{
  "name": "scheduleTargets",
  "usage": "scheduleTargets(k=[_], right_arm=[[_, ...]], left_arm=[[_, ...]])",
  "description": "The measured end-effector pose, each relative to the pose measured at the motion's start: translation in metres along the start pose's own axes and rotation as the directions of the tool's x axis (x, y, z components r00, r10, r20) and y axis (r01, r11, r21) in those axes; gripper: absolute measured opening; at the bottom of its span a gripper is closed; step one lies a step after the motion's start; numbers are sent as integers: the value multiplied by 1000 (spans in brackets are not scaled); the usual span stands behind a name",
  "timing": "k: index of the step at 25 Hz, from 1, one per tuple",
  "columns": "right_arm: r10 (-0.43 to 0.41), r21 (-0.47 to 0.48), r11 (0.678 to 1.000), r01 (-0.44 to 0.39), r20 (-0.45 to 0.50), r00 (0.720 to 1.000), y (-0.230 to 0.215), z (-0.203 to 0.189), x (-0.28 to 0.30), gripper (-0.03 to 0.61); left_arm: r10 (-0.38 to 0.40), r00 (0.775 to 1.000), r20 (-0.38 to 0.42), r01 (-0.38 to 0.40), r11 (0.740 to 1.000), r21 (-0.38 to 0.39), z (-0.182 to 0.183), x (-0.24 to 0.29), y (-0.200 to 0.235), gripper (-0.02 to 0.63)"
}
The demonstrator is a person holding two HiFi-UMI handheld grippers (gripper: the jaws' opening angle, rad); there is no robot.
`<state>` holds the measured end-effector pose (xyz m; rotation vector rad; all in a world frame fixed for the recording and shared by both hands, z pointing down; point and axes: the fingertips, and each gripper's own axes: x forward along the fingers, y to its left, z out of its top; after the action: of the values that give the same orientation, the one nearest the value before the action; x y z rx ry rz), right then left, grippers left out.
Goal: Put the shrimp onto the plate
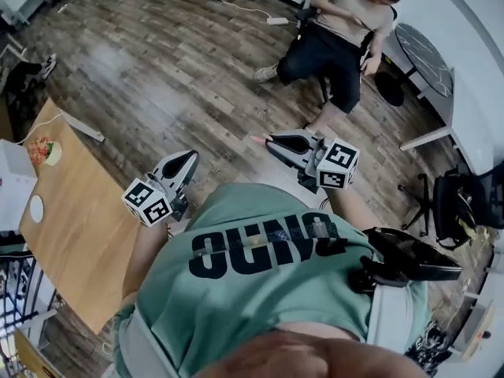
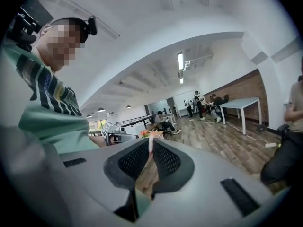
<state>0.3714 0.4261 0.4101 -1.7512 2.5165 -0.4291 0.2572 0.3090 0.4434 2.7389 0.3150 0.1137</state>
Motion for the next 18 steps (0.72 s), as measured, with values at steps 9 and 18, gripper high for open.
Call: scheduleTargets(k=[9, 18], right_arm=[[250, -37, 968, -250, 2, 968, -104, 26, -18, 35], [363, -6, 932, -363, -4, 932, -154, 33, 25, 35]], left_arm=[[192, 980, 44, -192, 981, 3, 13, 91, -8, 6], [347, 936, 56, -345, 938, -33, 28, 93, 37, 6]])
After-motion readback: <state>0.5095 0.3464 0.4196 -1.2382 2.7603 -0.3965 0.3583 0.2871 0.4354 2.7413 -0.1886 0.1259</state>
